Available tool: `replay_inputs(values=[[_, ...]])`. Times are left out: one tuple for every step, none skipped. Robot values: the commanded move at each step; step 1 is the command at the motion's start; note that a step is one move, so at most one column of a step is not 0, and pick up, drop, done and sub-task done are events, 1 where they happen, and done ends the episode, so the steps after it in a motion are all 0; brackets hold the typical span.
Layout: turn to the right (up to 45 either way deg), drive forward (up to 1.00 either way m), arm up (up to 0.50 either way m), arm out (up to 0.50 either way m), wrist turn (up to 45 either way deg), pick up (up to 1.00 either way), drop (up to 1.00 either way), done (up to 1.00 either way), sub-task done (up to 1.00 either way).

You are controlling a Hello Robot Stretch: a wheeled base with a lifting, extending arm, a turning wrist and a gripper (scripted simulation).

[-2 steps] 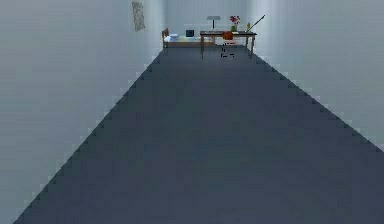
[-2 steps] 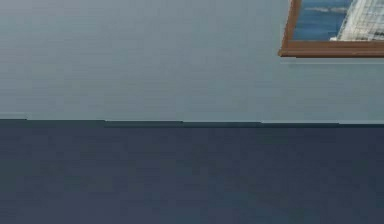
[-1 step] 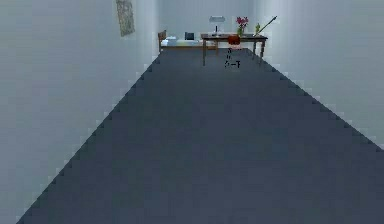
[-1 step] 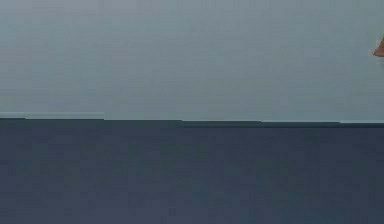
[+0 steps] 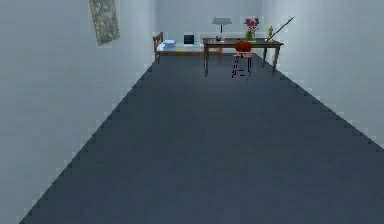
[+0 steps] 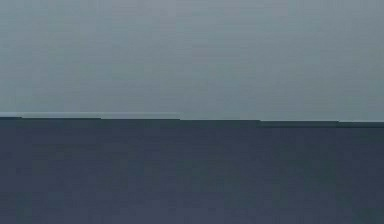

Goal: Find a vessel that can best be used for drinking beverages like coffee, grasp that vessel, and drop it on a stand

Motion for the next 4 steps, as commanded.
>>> replay_inputs(values=[[0.0,1.0,0.0,0.0,0.0,0.0,0.0,0.0,0.0],[0.0,1.0,0.0,0.0,0.0,0.0,0.0,0.0,0.0],[0.0,1.0,0.0,0.0,0.0,0.0,0.0,0.0,0.0],[0.0,1.0,0.0,0.0,0.0,0.0,0.0,0.0,0.0]])
